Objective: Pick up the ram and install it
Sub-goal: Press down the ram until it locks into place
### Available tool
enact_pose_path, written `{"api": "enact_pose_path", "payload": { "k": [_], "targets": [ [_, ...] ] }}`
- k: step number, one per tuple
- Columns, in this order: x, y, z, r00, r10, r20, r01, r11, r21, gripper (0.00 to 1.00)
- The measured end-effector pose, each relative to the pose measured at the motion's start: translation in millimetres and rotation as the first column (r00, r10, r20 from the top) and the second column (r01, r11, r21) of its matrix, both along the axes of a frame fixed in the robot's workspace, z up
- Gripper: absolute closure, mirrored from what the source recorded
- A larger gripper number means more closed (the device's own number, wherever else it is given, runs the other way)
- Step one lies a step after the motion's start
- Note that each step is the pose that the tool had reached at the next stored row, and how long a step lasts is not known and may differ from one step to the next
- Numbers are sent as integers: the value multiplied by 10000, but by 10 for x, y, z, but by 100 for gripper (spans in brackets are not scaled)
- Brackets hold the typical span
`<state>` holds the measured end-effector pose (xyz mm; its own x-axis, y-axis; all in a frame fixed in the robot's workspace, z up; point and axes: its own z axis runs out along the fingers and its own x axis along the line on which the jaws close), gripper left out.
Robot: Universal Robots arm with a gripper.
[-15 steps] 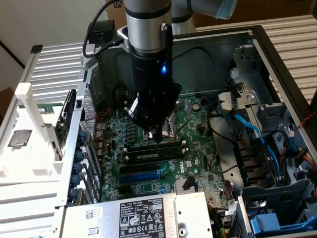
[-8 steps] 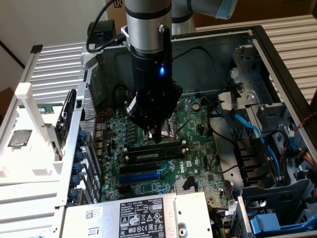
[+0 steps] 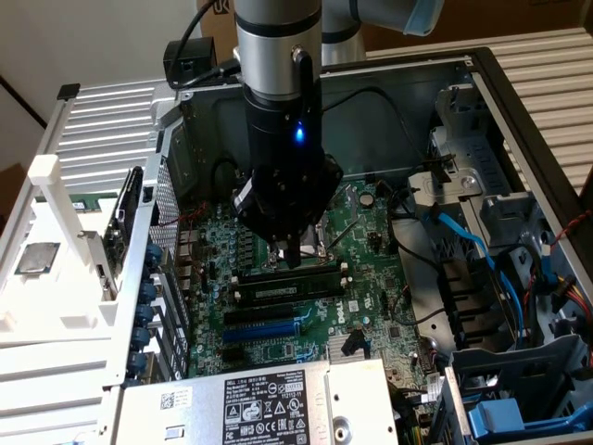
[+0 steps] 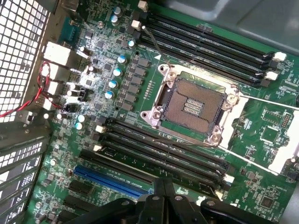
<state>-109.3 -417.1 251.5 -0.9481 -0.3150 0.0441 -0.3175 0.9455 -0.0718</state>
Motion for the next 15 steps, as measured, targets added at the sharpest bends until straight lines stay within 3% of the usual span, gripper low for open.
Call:
{"api": "enact_pose_path", "payload": {
  "k": [5, 9, 15],
  "targets": [
    [1, 0, -1, 9977, -681, 19, 681, 9977, -8, 90],
    [2, 0, -1, 9942, -1074, 73, 1075, 9942, -32, 90],
    [2, 0, -1, 9839, -1781, 170, 1782, 9840, -62, 90]
  ]
}}
